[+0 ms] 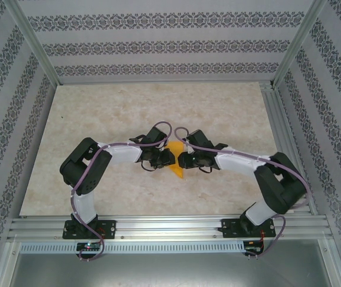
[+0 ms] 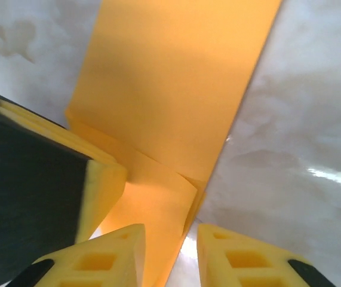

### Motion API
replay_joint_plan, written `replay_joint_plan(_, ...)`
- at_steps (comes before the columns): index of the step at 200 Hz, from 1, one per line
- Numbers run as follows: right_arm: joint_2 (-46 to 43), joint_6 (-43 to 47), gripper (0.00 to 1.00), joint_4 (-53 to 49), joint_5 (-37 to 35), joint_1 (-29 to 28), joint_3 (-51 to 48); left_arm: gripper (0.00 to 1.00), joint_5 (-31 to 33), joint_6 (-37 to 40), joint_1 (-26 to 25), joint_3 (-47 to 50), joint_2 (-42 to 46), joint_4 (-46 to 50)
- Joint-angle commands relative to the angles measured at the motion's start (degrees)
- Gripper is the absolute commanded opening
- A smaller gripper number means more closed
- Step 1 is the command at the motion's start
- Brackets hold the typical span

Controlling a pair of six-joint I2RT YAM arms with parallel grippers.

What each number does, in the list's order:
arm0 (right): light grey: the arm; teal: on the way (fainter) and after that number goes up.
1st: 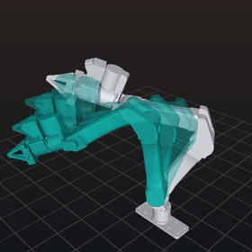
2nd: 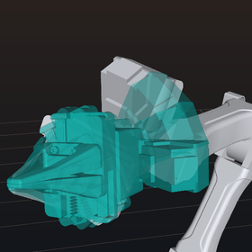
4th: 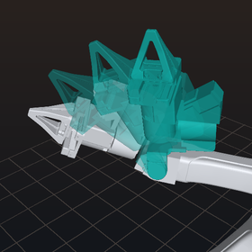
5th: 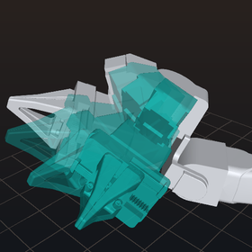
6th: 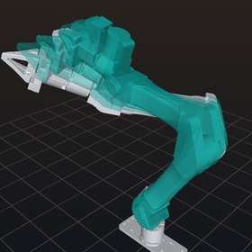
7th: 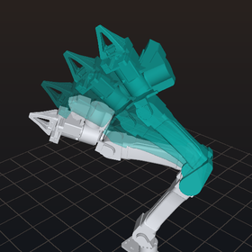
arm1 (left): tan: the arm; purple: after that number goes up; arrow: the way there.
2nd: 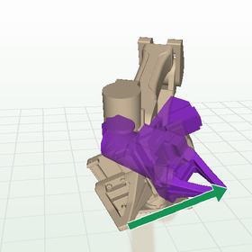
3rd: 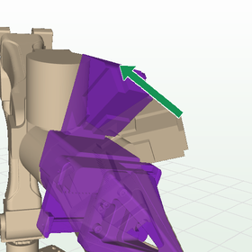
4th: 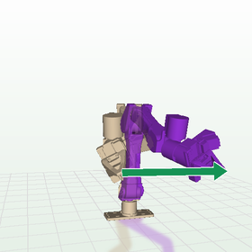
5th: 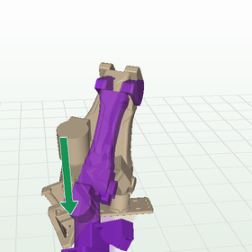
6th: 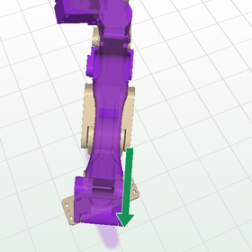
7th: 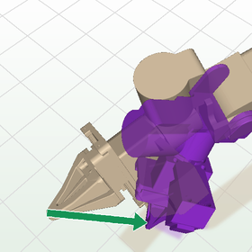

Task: Fold a paper plane with a square sheet of paper (fold left side to right side)
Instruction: Third fold the triangle at the center of the table.

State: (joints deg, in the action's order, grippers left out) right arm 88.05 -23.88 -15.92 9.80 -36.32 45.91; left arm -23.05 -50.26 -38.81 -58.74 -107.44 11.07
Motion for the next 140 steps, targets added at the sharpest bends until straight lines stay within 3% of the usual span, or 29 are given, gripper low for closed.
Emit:
replay_joint_plan(1, -6.5, 0.0, 0.31, -4.0, 0.9, 1.5, 0.5, 0.23, 2.8, 0.1, -0.7, 2.1, -2.3, 1.1)
replay_joint_plan(33, -12.3, -3.4, 0.28, -1.2, 8.9, 1.5, -4.8, 0.22, 2.8, 0.0, -0.8, 1.9, -2.4, 1.0)
replay_joint_plan(62, -11.8, -10.4, 0.24, 6.7, 18.1, 0.0, -8.8, 0.22, 2.9, 0.1, -0.8, 1.6, -2.4, 1.2)
replay_joint_plan(140, -0.3, -13.4, 0.21, 11.2, 20.8, -0.8, -6.4, 0.21, 3.2, 0.6, -1.0, 1.0, -2.4, 2.1)
